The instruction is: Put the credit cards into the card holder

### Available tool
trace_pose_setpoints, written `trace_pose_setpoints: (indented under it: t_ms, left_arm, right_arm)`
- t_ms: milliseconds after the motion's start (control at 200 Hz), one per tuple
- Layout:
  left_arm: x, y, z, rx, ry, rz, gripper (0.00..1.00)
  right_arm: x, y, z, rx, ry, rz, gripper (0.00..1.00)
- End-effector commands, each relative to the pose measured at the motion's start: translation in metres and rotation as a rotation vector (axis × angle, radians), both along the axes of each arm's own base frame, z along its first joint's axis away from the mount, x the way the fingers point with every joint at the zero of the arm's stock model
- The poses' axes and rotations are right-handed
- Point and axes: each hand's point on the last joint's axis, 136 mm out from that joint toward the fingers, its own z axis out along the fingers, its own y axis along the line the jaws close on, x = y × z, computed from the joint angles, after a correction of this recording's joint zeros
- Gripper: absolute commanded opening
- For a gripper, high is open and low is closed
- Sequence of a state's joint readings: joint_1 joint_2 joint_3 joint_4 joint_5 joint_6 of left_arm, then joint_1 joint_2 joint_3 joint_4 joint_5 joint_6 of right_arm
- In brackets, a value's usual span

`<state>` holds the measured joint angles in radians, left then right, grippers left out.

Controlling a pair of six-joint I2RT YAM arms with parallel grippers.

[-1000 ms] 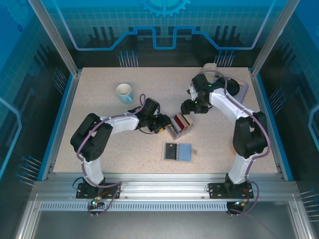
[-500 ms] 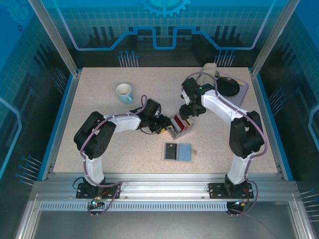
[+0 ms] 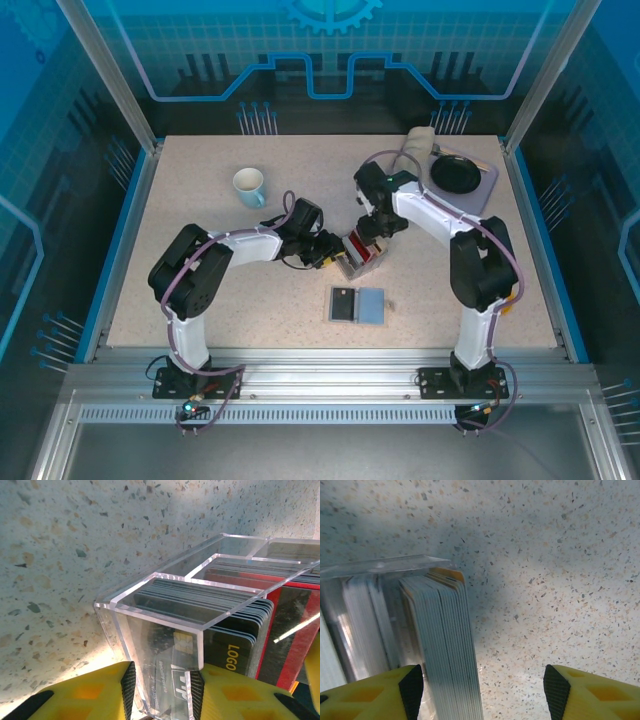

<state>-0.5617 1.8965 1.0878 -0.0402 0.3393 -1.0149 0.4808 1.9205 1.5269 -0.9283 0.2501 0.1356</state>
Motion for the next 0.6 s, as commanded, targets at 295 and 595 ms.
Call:
trace_pose_setpoints:
  t_ms: [295, 595]
  left_arm:
    - [-0.008, 0.009, -0.018, 0.034, 0.043, 0.007, 0.34]
    - [-0.008, 0.009, -0.018, 0.035, 0.044, 0.007, 0.34]
  right_arm:
    - [0.008, -0.006, 0.027, -0.134, -0.096, 0.041, 0.63]
    - [0.004, 0.001, 0.028, -0.133, -0.092, 0.069, 0.52]
